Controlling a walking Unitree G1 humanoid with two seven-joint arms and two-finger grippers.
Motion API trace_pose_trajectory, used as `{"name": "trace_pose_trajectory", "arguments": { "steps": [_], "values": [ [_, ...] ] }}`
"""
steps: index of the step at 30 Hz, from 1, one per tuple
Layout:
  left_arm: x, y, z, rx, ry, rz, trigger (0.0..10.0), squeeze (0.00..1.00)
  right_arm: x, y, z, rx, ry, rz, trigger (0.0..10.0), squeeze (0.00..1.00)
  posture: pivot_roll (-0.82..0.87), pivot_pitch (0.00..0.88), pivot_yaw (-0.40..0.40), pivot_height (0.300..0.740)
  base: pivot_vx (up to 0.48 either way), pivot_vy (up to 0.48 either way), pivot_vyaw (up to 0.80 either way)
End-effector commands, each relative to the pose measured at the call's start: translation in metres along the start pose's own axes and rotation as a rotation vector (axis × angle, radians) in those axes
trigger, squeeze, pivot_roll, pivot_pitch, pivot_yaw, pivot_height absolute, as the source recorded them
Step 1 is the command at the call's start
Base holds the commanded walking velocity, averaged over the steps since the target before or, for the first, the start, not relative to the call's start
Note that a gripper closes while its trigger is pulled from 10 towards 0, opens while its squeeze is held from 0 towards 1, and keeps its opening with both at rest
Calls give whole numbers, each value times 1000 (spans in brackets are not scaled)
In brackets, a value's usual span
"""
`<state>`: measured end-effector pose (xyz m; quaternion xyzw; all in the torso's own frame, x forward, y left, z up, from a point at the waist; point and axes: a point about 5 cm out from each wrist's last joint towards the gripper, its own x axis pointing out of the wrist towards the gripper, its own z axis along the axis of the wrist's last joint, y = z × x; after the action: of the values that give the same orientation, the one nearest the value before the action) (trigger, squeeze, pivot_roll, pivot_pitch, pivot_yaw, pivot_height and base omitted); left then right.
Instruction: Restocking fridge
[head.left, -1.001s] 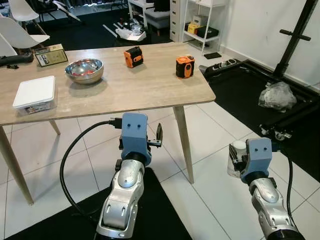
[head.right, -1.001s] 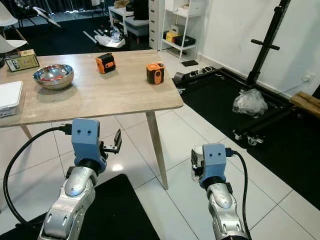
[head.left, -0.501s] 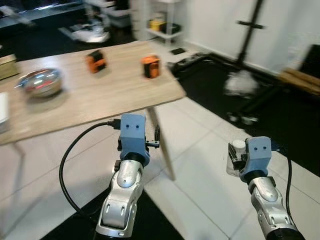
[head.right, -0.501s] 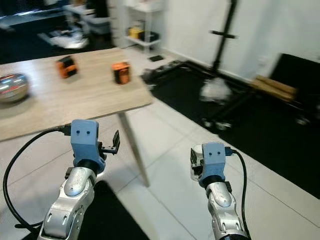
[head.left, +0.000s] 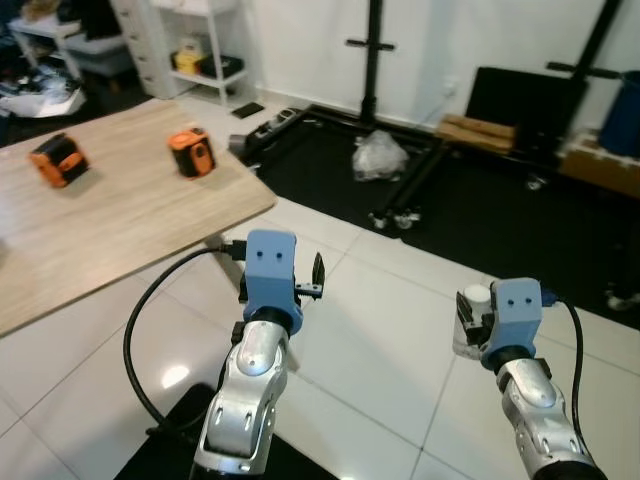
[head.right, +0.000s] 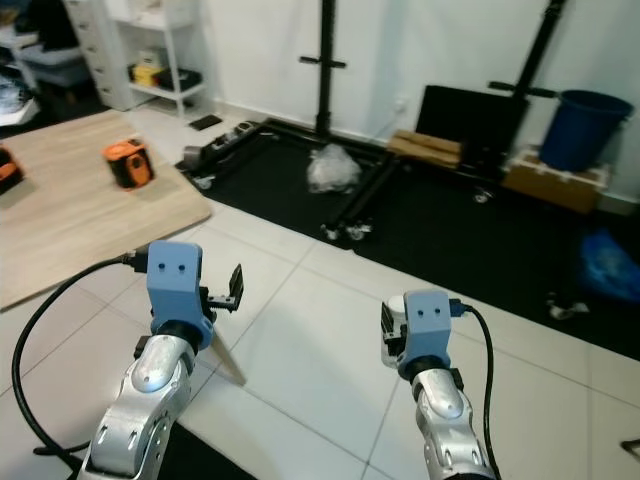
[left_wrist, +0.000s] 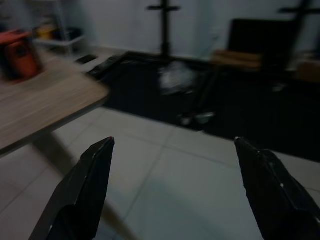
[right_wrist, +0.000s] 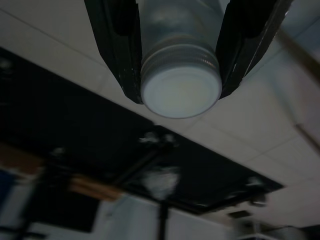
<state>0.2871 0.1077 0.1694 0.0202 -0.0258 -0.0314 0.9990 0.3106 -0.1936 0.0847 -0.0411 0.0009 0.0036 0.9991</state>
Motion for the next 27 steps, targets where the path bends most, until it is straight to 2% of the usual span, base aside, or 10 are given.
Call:
{"name": "trace_pose_trajectory", "arguments": {
  "steps": [1,27],
  "values": [
    [-1,1,-3,5,14,6,10000,0,0,1,1,4,-11,-1,10000,0,-56,70,-9,740,0,0,-800],
    [2,1,-3,13,2,-1,10000,0,0,0,0,-4,-8,0,10000,0,-58,61,-11,740,0,0,-800]
  ]
}}
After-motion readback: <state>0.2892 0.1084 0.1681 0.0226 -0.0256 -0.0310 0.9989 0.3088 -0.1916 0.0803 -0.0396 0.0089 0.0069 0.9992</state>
